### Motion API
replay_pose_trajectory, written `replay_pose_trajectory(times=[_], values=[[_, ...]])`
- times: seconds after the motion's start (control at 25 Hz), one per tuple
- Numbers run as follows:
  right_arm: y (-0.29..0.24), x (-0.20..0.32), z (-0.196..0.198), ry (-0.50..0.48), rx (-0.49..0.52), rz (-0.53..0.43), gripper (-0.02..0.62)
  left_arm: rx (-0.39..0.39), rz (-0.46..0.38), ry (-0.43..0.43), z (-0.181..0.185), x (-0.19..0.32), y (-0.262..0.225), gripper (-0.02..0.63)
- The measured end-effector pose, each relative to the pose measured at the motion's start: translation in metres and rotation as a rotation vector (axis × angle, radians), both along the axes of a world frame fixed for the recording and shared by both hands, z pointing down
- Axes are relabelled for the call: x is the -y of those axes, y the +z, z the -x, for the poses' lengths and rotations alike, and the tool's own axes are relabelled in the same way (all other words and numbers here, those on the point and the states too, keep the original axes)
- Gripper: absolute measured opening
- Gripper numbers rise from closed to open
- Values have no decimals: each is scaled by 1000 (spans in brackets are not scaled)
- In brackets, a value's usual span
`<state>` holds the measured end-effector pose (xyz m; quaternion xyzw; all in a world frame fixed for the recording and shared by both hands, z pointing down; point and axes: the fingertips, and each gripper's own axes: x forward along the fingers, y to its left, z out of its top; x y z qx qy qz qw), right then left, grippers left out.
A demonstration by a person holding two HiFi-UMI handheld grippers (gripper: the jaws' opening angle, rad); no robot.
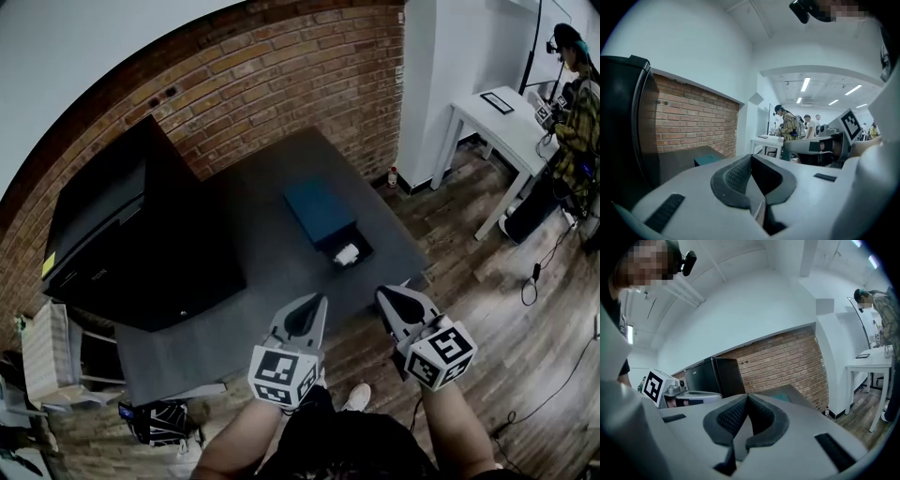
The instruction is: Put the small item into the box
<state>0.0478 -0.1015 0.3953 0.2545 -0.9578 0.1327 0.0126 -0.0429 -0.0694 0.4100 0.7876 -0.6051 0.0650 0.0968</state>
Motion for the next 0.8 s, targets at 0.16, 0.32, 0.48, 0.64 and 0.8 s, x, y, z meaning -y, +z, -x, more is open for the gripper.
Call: replay_pose_trajectory(times=[0.16, 0.32, 0.48, 0.64, 0.8], values=[[1, -12, 4, 4, -3, 2, 17, 8, -6, 14, 1, -12, -3, 34], [3, -18, 8, 27, -4, 2, 17, 8, -9, 39, 3, -19, -2, 34], [8, -26, 14, 64, -4, 18, 18, 12, 5, 77, 8, -27, 3, 34], [11, -39, 25, 93, -8, 21, 17, 11, 11, 101, 21, -37, 4, 34], [8, -50, 30, 119, -16, 14, 18, 4, 2, 124, 28, -45, 0, 34]])
